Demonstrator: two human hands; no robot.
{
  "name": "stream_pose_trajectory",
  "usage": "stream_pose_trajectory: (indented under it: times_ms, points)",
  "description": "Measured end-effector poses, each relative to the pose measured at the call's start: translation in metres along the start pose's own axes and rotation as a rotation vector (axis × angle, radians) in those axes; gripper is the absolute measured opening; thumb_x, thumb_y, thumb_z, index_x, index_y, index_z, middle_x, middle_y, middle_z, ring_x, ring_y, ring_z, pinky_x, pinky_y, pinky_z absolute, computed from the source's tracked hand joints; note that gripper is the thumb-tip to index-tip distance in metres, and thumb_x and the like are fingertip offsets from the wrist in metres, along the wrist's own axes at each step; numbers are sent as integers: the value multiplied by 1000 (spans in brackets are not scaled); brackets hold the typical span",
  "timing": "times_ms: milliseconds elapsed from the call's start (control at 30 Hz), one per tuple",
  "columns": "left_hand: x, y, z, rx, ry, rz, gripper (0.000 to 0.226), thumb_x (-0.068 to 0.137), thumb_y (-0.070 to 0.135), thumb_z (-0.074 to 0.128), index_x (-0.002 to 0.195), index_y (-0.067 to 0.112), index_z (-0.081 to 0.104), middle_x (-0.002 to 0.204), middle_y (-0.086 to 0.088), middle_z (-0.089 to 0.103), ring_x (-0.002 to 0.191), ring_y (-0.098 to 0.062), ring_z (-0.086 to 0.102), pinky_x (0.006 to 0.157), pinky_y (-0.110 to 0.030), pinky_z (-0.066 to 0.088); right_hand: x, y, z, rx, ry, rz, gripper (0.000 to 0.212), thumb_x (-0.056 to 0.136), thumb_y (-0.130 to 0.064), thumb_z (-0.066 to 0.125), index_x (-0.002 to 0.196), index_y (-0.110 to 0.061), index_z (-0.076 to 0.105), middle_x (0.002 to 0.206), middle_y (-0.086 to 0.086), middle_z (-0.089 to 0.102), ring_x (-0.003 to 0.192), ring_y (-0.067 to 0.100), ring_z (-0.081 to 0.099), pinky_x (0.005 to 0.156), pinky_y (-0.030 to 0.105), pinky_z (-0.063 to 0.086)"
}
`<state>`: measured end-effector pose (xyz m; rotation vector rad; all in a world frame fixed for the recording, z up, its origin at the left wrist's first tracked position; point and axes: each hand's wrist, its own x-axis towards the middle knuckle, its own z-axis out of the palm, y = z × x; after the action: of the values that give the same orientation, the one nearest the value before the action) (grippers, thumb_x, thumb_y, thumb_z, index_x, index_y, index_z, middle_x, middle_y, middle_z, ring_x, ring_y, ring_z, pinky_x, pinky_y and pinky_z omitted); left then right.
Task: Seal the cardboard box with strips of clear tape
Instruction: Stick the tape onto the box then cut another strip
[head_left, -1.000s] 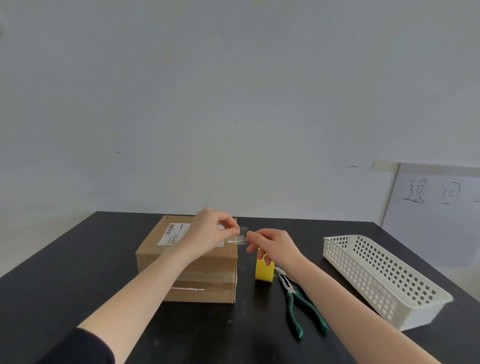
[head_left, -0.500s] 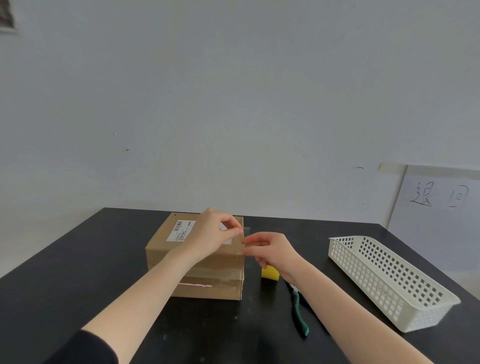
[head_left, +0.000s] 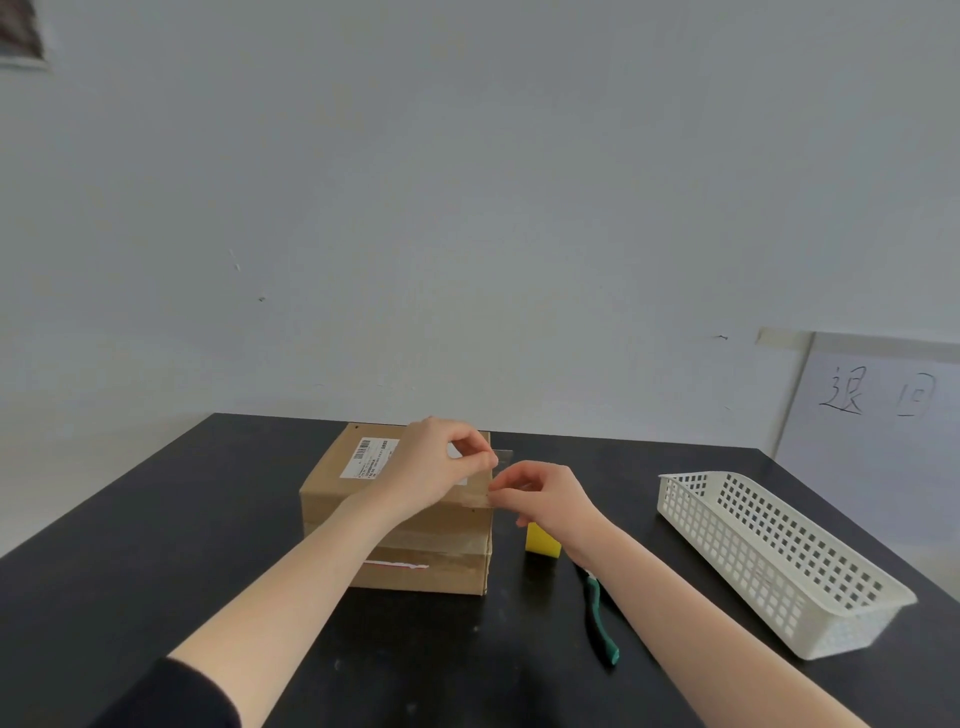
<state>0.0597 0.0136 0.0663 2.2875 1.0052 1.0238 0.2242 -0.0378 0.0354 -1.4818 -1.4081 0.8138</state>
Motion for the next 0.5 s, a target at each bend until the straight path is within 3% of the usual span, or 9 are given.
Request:
stream_pose_trajectory:
  times_ms: [133,300,500]
  points:
    - [-8,-4,1,-4,-27,-11,6,87,31,68,82,31,71,82,18,67,86,10,56,67,-8,37,-1,4,4,-174,23,-40,7,78,-22,76,83,-24,71,96,-3,68,90,14,64,78,28,55]
    - [-12,-12,3,35,-24,-3,7,88,32,66,82,32,69,81,20,64,88,16,50,64,-4,36,-2,8,10,-302,80,-145,13,78,-16,72,76,-26,65,102,-4,62,90,7,63,74,15,48]
    - [-10,-18,7,25,-18,-6,7,87,35,66,81,33,69,81,20,65,88,13,52,65,-4,35,0,17,17,-297,134,-185,9,75,-14,74,79,-19,68,99,-4,60,85,9,63,79,25,56]
